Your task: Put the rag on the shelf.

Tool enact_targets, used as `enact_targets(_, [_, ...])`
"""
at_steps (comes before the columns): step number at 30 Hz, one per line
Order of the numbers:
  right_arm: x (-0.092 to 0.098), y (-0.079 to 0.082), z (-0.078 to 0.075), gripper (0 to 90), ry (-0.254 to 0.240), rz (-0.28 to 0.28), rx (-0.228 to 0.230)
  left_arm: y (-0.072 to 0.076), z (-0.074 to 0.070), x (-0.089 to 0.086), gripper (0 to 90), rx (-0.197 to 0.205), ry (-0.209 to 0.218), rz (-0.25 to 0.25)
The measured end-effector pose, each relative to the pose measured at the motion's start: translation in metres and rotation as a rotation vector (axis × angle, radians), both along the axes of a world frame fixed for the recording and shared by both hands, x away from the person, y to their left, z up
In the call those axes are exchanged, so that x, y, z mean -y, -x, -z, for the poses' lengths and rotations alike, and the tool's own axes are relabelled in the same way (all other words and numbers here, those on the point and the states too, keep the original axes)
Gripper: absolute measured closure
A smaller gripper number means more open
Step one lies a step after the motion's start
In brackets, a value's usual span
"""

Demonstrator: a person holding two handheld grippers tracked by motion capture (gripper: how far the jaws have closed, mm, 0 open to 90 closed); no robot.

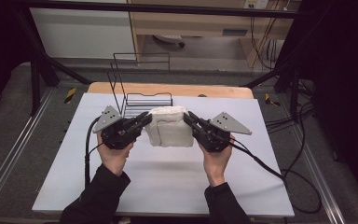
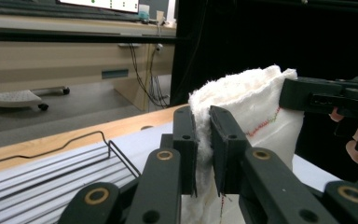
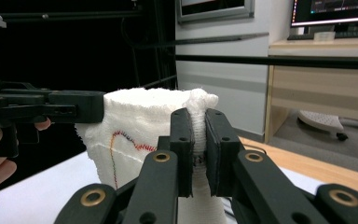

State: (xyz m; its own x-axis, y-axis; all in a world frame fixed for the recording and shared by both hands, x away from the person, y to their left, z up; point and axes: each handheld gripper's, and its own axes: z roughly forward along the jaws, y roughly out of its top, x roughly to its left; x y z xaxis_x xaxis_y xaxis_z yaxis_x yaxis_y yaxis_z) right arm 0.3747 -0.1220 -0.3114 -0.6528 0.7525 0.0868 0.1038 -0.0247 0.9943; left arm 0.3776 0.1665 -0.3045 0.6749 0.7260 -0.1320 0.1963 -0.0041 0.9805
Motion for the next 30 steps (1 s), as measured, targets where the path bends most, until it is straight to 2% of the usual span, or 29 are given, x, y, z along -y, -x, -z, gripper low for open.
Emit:
enact_targets(8, [-0.011, -0.004, -0.013, 82.8, -0.011, -0.003, 0.039, -0.001, -0.012, -0.009, 80.7, 0.031, 0.025, -0.014])
enact_targets(30, [-0.035, -0.025, -0.050, 82.9, -0.029, -0.003, 0.091, -0.016, -0.051, -0.031, 80.8, 0.092, 0.055, -0.055])
